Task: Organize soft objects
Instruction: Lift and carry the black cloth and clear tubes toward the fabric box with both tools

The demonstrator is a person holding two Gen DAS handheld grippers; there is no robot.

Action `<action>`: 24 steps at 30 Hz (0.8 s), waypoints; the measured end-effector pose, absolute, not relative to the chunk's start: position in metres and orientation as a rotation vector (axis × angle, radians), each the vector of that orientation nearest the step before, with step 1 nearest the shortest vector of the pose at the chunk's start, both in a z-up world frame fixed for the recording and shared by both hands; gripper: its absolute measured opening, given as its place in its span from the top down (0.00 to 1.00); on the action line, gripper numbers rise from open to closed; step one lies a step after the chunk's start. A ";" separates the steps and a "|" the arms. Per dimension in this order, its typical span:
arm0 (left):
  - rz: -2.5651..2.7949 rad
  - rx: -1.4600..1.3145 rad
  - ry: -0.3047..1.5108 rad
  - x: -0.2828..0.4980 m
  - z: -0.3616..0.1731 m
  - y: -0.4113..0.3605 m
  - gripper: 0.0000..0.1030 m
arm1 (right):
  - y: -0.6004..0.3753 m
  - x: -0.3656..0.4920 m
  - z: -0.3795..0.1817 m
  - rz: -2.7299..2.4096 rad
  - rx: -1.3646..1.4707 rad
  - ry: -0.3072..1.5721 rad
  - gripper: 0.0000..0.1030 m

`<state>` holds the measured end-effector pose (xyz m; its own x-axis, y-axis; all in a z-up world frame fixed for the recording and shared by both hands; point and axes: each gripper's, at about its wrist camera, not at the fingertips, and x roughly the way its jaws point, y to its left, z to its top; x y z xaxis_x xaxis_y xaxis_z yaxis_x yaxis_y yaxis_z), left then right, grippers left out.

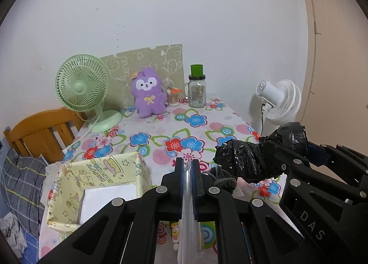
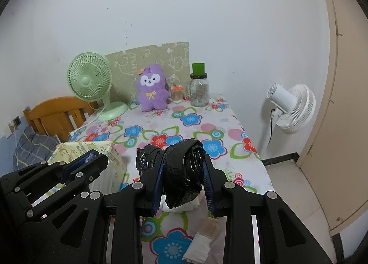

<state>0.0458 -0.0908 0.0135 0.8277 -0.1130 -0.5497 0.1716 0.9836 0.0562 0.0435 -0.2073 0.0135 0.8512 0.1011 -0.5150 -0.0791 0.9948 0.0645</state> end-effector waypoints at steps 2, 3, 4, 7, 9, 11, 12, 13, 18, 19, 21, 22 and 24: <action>-0.149 0.106 0.565 0.045 0.016 -0.087 0.97 | -0.204 0.043 0.017 0.099 0.043 0.538 0.67; -0.148 0.107 0.561 0.045 0.018 -0.085 0.97 | -0.202 0.043 0.018 0.100 0.043 0.536 0.67; -0.147 0.105 0.559 0.045 0.019 -0.084 0.97 | -0.200 0.043 0.019 0.100 0.044 0.534 0.67; -0.142 0.103 0.556 0.046 0.021 -0.077 0.97 | -0.193 0.044 0.021 0.104 0.043 0.530 0.67; -0.138 0.100 0.558 0.048 0.021 -0.071 0.97 | -0.188 0.046 0.023 0.112 0.043 0.531 0.67; -0.133 0.099 0.558 0.050 0.022 -0.065 0.97 | -0.183 0.048 0.023 0.117 0.042 0.530 0.67; -0.127 0.097 0.555 0.051 0.023 -0.062 0.97 | -0.181 0.049 0.024 0.120 0.043 0.529 0.67; -0.122 0.096 0.555 0.052 0.023 -0.059 0.97 | -0.178 0.051 0.025 0.124 0.043 0.529 0.67; -0.105 0.085 0.554 0.057 0.024 -0.044 0.97 | -0.162 0.059 0.026 0.140 0.036 0.530 0.67; -0.102 0.083 0.554 0.058 0.024 -0.041 0.97 | -0.159 0.061 0.026 0.145 0.036 0.532 0.67; -0.095 0.081 0.556 0.061 0.023 -0.034 0.97 | -0.153 0.066 0.025 0.152 0.037 0.537 0.67; -0.092 0.081 0.558 0.062 0.023 -0.031 0.97 | -0.150 0.068 0.025 0.156 0.036 0.541 0.67; -0.087 0.077 0.561 0.066 0.022 -0.025 0.97 | -0.143 0.071 0.024 0.161 0.034 0.544 0.67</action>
<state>0.0657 -0.0251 0.0217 0.8434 -0.0611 -0.5338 0.1033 0.9934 0.0494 0.0714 -0.1433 0.0241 0.8433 0.1612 -0.5127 -0.1431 0.9869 0.0750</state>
